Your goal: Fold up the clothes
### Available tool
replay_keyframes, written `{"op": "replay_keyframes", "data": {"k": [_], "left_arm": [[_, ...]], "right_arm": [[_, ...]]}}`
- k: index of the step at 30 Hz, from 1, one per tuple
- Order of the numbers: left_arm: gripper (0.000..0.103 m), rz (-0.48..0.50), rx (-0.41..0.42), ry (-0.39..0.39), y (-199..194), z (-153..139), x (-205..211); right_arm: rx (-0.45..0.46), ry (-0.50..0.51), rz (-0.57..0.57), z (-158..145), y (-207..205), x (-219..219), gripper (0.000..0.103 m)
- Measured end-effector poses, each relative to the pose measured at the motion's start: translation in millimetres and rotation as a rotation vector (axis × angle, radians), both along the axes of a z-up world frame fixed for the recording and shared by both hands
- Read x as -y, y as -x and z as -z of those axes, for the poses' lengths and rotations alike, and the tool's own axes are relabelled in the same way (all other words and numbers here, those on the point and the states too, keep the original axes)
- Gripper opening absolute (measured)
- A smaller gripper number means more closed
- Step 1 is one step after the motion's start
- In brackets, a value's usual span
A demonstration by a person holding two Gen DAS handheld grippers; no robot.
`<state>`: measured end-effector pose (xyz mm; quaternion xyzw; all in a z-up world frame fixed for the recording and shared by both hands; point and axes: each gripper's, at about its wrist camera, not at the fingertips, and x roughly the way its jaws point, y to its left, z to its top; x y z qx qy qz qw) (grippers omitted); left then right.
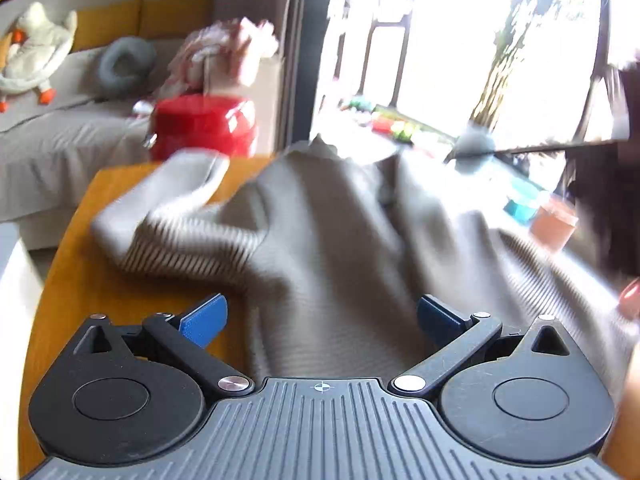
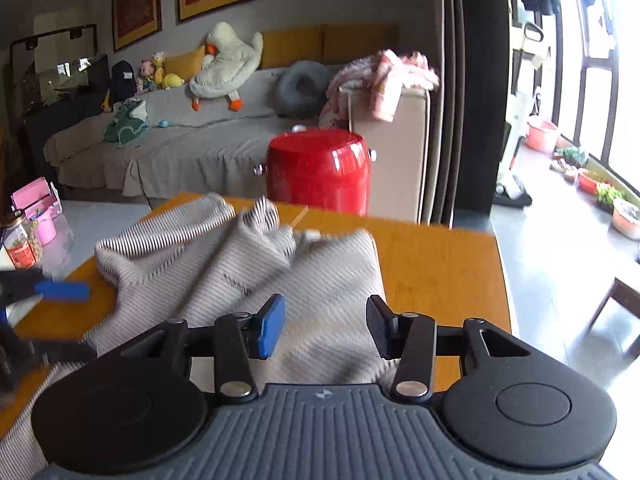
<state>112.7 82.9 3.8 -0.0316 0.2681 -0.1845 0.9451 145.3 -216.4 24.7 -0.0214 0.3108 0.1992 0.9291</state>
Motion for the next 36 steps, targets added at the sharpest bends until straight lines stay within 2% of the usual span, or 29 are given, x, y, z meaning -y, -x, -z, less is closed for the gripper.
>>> {"op": "replay_keyframes", "data": {"k": [3,5,8,10,12,14,17,18,19,21,23,25,26,27,29,30,32,36], "left_arm": [[0.103,0.083,0.046,0.070,-15.4,-8.0,18.3],[0.103,0.102,0.035,0.086,-28.8,-3.5,30.9],[0.103,0.049,-0.018,0.039,-41.3,16.1,41.6],[0.103,-0.004,-0.095,0.001,-45.3,29.8,37.4],[0.103,-0.003,-0.140,0.075,-41.4,32.0,20.5],[0.103,-0.003,-0.132,0.040,-33.1,31.9,13.5],[0.103,-0.018,-0.112,-0.051,-18.9,29.5,13.0],[0.103,-0.021,-0.093,-0.078,-14.2,26.8,14.1],[0.103,-0.006,-0.062,-0.100,-10.1,22.4,15.4],[0.103,0.036,0.025,-0.144,-5.4,8.7,20.5],[0.103,0.058,0.104,-0.206,-14.0,-3.6,27.4],[0.103,0.057,0.141,-0.241,-31.9,-9.5,30.4],[0.103,0.054,0.134,-0.247,-45.8,-10.0,30.7],[0.102,0.059,0.111,-0.246,-59.6,-9.0,30.6],[0.102,0.072,0.061,-0.239,-86.5,-4.0,30.2],[0.102,0.079,0.036,-0.234,-99.8,0.4,30.1],[0.101,0.084,0.001,-0.233,-116.0,9.1,29.0],[0.101,0.020,-0.045,-0.233,-132.9,24.8,17.4]], "right_arm": [[-0.073,-0.040,0.036,27.8,24.5,12.7,0.045],[-0.061,-0.072,0.062,31.9,42.2,16.9,0.045],[-0.070,-0.084,0.088,32.5,65.9,20.7,0.046],[-0.075,-0.062,0.075,31.3,82.5,22.9,0.046],[-0.093,-0.049,0.043,28.5,94.6,24.7,0.047],[-0.099,-0.027,0.007,22.9,100.5,23.3,0.047],[-0.052,0.008,-0.003,8.6,100.5,18.6,0.042],[-0.026,0.005,0.000,0.6,97.2,18.1,0.034],[0.003,-0.004,0.012,-8.5,88.3,17.9,0.030],[0.042,-0.011,0.047,-22.9,63.7,15.9,0.030],[0.039,-0.028,0.087,-24.9,33.5,12.3,0.031],[-0.007,-0.077,0.128,-15.3,-0.8,8.9,0.044],[-0.025,-0.087,0.141,-8.1,-14.5,5.9,0.056],[-0.037,-0.087,0.154,-0.5,-26.9,2.0,0.061],[-0.067,-0.099,0.149,14.2,-45.4,-4.2,0.061],[-0.083,-0.106,0.143,21.4,-53.8,-7.2,0.050],[-0.083,-0.116,0.107,22.3,-57.7,-12.4,0.018],[0.108,-0.164,0.067,-21.6,-35.2,0.6,0.013]]}}
